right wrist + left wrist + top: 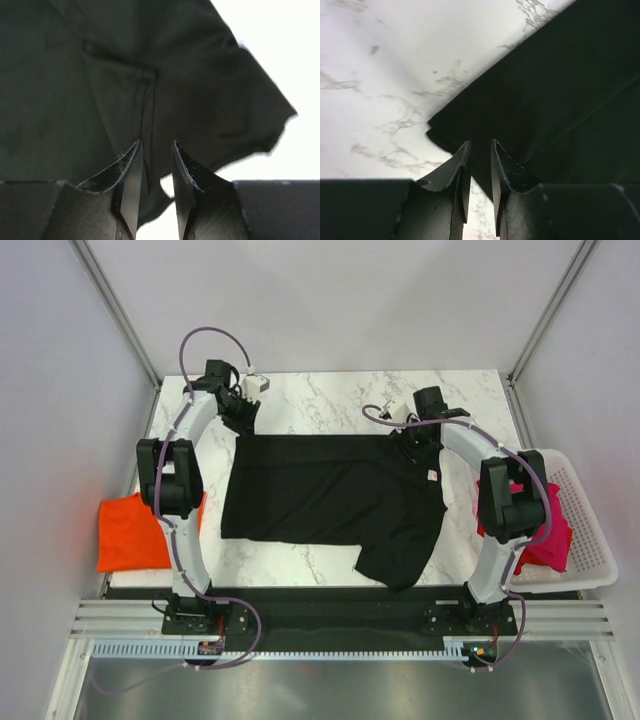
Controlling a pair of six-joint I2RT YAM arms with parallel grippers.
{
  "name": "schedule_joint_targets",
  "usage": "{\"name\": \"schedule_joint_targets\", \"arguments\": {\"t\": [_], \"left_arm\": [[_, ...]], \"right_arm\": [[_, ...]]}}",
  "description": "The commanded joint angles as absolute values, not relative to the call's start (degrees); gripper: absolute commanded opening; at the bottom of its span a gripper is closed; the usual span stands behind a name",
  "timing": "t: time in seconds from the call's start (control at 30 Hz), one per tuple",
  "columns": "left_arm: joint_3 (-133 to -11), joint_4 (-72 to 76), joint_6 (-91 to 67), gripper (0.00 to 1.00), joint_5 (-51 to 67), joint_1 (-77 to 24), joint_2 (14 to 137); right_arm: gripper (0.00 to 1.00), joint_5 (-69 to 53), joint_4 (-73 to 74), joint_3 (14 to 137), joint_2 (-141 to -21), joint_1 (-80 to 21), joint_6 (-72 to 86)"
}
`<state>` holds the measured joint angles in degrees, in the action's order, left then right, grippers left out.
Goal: Fold and stack the t-shirts
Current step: Fold the tshirt
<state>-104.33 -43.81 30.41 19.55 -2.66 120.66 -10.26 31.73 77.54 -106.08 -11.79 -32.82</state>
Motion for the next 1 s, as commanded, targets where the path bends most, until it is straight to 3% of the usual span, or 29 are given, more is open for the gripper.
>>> {"name": "schedule_joint_targets", "arguments": {"t": [0.0, 0.67, 0.97], "left_arm": [[-106.26, -47.11, 27.60, 0.27, 19.69, -3.52, 123.66], [-102.57, -47.73, 26.37, 0.24, 19.25, -3.52, 124.19], [-102.74, -47.81, 26.46, 0.23, 18.54, -3.52, 124.45]], "right_arm": [[0.37, -15.73, 34.80, 84.45, -110.38, -11.78, -33.31], [0.36, -21.88, 39.37, 99.13, -125.24, -11.95, -32.43], [0.26, -23.82, 41.83, 97.21, -124.45, -12.48, -33.84]]}}
